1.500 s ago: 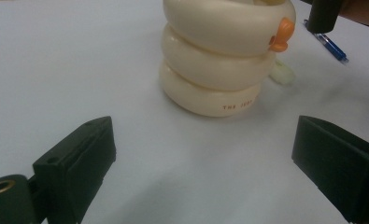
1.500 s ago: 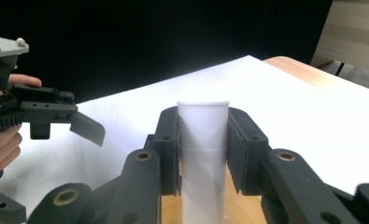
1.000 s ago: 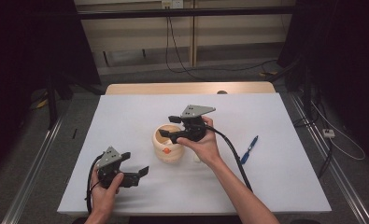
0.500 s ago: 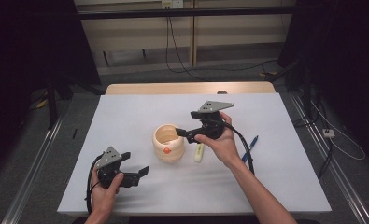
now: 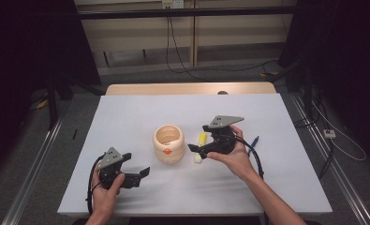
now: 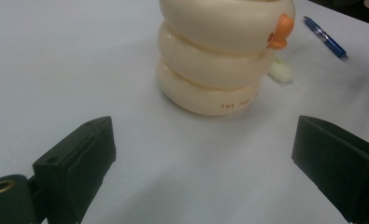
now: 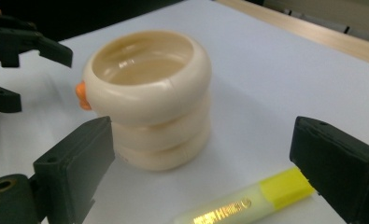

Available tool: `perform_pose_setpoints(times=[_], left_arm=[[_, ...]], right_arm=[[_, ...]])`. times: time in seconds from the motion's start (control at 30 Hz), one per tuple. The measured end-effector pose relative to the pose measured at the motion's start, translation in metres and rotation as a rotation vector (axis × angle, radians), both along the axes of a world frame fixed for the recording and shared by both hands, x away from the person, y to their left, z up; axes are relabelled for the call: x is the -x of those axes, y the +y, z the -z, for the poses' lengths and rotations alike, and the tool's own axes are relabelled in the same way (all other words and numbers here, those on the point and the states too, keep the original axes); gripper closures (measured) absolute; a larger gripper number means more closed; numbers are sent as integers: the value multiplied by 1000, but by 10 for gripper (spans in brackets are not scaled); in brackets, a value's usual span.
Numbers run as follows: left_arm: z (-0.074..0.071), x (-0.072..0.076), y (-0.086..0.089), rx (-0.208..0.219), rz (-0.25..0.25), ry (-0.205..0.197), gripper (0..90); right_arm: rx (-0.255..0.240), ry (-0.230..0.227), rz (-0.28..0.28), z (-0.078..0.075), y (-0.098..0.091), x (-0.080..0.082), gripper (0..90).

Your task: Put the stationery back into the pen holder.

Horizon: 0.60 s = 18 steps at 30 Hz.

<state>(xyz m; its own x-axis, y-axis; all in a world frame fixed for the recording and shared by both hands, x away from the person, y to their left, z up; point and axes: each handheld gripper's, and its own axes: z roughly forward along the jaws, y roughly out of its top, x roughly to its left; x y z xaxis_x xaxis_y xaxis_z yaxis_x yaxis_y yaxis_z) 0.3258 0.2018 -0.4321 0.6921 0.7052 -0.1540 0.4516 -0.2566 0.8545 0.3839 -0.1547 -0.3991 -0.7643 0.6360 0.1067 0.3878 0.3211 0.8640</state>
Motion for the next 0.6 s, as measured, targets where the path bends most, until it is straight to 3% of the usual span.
perform_pose_setpoints(times=[0.13, 0.2, 0.3, 0.4, 0.6], left_arm=[[0, 1, 1, 8, 4, 0, 62], [0, 1, 2, 8, 7, 5, 62], [0, 0, 2, 7, 10, 6, 62], [-1, 1, 1, 4, 16, 1, 62], [0, -2, 2, 4, 8, 11, 63]], right_arm=[[7, 15, -16, 7, -5, 4, 188], [28, 20, 2, 11, -8, 7, 191], [46, 13, 12, 13, -9, 10, 265], [72, 45, -11, 17, -9, 10, 330], [64, 49, -45, 18, -8, 10, 612]])
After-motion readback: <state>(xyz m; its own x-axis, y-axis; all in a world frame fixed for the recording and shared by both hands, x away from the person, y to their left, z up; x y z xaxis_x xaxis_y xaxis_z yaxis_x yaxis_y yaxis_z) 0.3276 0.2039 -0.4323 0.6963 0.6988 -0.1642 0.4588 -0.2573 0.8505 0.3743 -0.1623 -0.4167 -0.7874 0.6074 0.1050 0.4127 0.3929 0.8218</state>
